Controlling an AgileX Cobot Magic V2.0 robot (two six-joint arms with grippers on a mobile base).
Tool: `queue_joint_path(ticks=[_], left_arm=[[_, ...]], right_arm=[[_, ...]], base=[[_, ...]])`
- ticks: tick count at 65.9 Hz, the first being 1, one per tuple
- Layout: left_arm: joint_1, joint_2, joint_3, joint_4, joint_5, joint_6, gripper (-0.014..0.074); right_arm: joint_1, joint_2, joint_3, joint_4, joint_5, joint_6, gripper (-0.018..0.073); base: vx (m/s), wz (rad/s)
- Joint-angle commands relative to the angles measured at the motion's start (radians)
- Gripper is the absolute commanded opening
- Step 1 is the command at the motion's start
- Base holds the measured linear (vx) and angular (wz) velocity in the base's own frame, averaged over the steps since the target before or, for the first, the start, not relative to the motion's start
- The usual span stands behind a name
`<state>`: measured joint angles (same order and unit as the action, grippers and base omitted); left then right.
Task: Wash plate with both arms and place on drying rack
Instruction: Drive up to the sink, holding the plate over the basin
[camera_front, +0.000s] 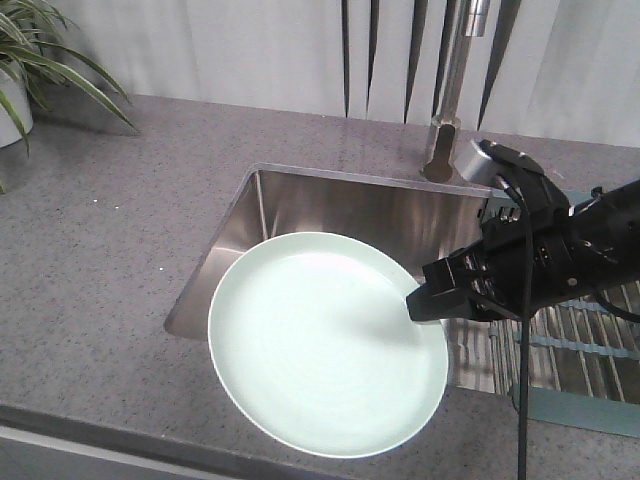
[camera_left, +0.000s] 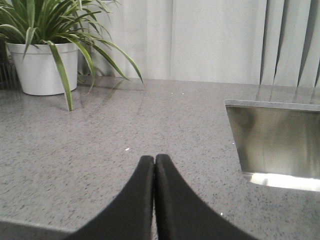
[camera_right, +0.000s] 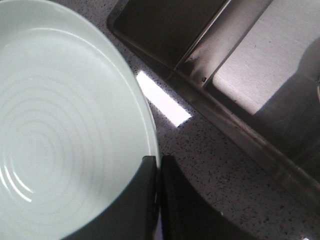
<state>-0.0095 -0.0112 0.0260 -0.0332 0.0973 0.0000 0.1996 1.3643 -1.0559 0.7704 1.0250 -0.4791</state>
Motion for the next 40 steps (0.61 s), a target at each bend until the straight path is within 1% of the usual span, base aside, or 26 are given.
queue_joint_path(ticks=[1,40], left_arm=[[-0.007,-0.015,-0.025,-0.002,-0.073,-0.012,-0.0007],[-0.007,-0.015,-0.025,-0.002,-0.073,-0.012,-0.0007]], right_arm=[[-0.003,-0.031,-0.024,0.05,-0.016,-0.004,-0.0009],[-0.003,-0.031,-0.024,0.05,-0.016,-0.004,-0.0009]], base=[[0.08,-0.11],[0.07,-0.12]])
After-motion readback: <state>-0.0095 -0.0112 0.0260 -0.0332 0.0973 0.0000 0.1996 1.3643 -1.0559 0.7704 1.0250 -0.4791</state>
